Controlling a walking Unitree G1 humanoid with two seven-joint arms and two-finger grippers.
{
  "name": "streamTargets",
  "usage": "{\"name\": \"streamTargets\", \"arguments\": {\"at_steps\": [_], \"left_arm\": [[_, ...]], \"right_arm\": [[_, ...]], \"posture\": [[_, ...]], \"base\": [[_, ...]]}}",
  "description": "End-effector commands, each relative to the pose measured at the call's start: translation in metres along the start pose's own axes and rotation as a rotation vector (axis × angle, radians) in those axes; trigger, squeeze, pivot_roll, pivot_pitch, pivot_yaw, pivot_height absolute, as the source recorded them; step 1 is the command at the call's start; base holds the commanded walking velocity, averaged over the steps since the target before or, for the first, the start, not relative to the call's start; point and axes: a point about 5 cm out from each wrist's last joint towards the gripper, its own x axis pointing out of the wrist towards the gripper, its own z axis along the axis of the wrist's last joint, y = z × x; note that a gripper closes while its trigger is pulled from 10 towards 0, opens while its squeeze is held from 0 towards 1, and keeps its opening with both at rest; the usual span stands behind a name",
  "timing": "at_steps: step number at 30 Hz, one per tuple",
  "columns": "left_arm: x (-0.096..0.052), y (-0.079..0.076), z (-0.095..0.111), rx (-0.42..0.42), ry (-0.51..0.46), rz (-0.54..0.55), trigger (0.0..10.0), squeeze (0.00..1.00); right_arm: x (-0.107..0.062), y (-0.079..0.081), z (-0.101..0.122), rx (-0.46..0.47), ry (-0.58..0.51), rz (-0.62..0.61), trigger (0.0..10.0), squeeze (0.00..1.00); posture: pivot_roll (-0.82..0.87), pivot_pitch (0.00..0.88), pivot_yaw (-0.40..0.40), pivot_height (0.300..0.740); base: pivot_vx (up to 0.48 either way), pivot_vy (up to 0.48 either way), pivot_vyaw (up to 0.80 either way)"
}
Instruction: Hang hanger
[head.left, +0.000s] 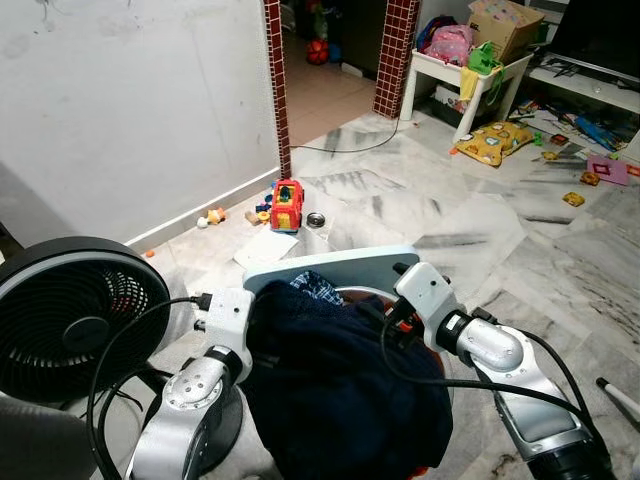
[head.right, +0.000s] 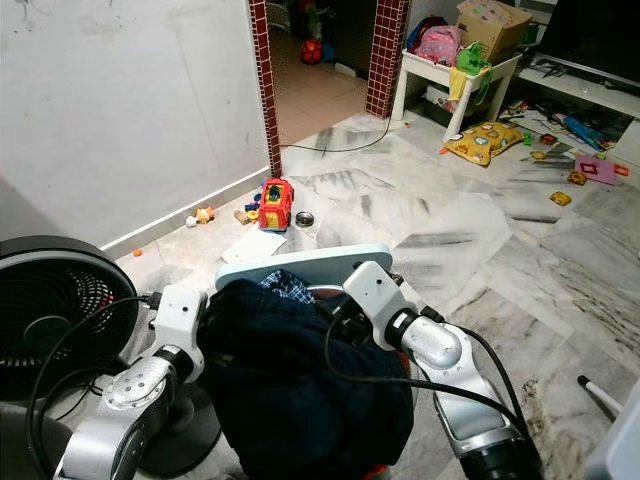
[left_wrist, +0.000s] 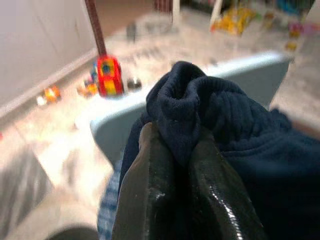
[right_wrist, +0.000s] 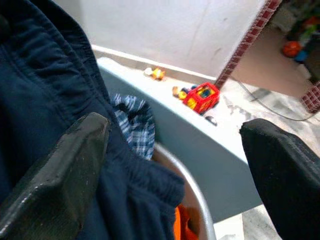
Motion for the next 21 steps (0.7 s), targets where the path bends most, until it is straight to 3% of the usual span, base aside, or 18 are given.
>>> {"name": "streamTargets", "arguments": {"at_steps": [1,3,4,5,8,14,15,16,21], "left_arm": [[-0.001,0.005,0.017,0.05,-0.095,0.042,0.0,0.0],[0.002,0.004,0.026,0.106,-0.15,0.064,4.4,0.0],[0.002,0.004,0.026,0.106,-0.15,0.064,4.4,0.0],[0.003,0.004,0.028,0.116,-0.162,0.066,10.0,0.0],[0.004,0.003,0.032,0.124,-0.19,0.071,10.0,0.0],[0.006,0.018,0.039,0.257,-0.261,0.153,10.0,0.0],[0.006,0.018,0.039,0.257,-0.261,0.153,10.0,0.0],[0.004,0.025,0.036,0.264,-0.267,0.194,10.0,0.0],[0.0,0.03,0.03,0.265,-0.268,0.24,10.0,0.0]], "right_arm": [[0.0,-0.01,0.004,0.027,-0.025,-0.052,10.0,0.0],[0.001,-0.017,0.009,0.136,-0.089,-0.125,10.0,0.0],[0.001,-0.017,0.009,0.136,-0.089,-0.125,10.0,0.0],[0.001,-0.02,0.011,0.198,-0.121,-0.155,10.0,0.0],[0.002,-0.023,0.011,0.264,-0.148,-0.189,10.0,0.0],[-0.002,-0.034,-0.01,0.374,-0.126,-0.384,10.0,0.0],[-0.002,-0.034,-0.01,0.374,-0.126,-0.384,10.0,0.0],[-0.007,-0.039,-0.022,0.421,-0.099,-0.469,10.0,0.0],[-0.009,-0.04,-0.03,0.467,-0.09,-0.509,10.0,0.0]], "posture": [[-0.08,0.0,0.036,0.74],[-0.08,0.0,0.045,0.74],[-0.08,0.0,0.045,0.74],[-0.07,0.0,0.054,0.74],[-0.07,0.0,0.059,0.74],[-0.03,0.0,0.076,0.74],[-0.03,0.0,0.076,0.74],[-0.03,0.0,0.073,0.74],[-0.02,0.0,0.059,0.74]], "base": [[0.0,0.0,0.0],[0.0,0.0,0.0],[0.0,0.0,0.0],[0.0,0.0,0.0],[0.0,0.0,0.0],[0.0,0.0,0.0],[0.0,0.0,0.0],[0.0,0.0,0.0],[0.0,0.0,0.0]]}}
